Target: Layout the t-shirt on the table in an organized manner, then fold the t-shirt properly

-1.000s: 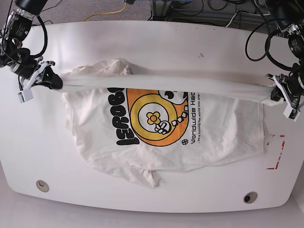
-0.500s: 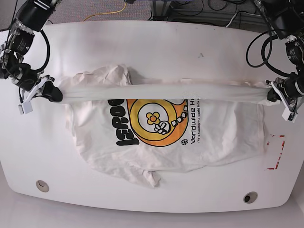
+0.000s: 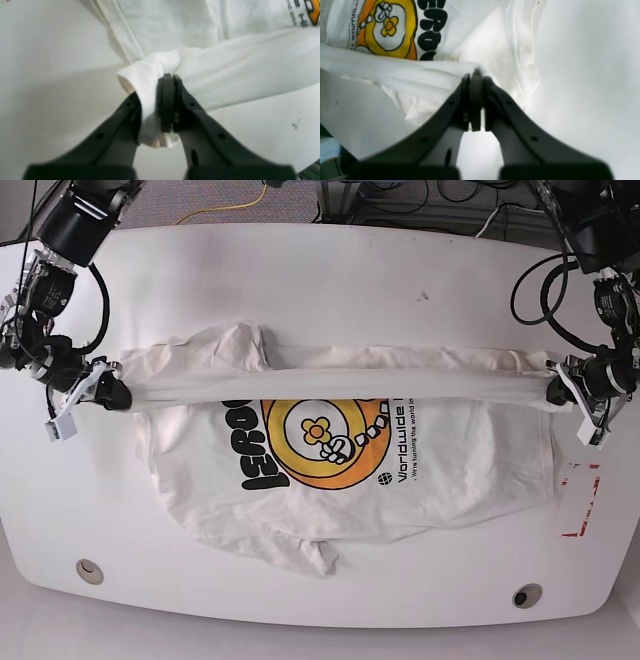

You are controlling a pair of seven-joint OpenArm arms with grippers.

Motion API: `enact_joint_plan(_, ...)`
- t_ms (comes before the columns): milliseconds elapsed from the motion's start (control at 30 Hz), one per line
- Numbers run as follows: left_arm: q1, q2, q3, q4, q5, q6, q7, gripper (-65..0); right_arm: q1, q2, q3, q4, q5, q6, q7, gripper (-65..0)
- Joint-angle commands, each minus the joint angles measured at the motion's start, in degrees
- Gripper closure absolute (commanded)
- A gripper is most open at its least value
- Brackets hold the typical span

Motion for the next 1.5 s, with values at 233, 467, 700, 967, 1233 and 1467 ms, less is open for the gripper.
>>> enact_joint_plan(233, -4.58, -1.50, -0.42, -2.45, 6.40, -0.38, -1.05, 0.0, 5.45, 1.21, -0.05, -7.36, -0.71, -0.03, 3.96, 0.0)
enact_joint_plan(467, -5.81, -1.50, -0.42, -3.24, 8.69, -0.38, -1.05, 0.0, 6.68, 2.97, -3.13, -11.58, -0.71, -0.03, 7.91, -0.3)
enact_joint_plan(700, -5.98, -1.41, 0.28, -4.12, 11.86, -0.03, -1.05, -15.8, 6.51, 3.76, -4.54, -15.01, -0.89, -0.07, 12.31, -25.4)
enact_joint_plan(967, -8.97, -1.41, 3.01, -3.85, 16.43, 0.15, -1.05, -39.2, 6.51, 3.76, -4.36, -14.31, -3.35, -0.95, 12.92, -59.8)
enact_joint_plan(1233, -13.10, -1.50, 3.01, -2.89, 16.95, 0.15, -0.70, -39.4, 3.96, 3.41, -4.18, -3.14, 1.40, -1.48, 6.86, -57.4)
enact_joint_plan(1467, -13.89, -1.59, 3.01, 2.12, 16.95, 0.15, -0.70, -39.6, -2.02, 2.18, -4.18, 1.52, 4.30, -1.48, 6.07, -57.5)
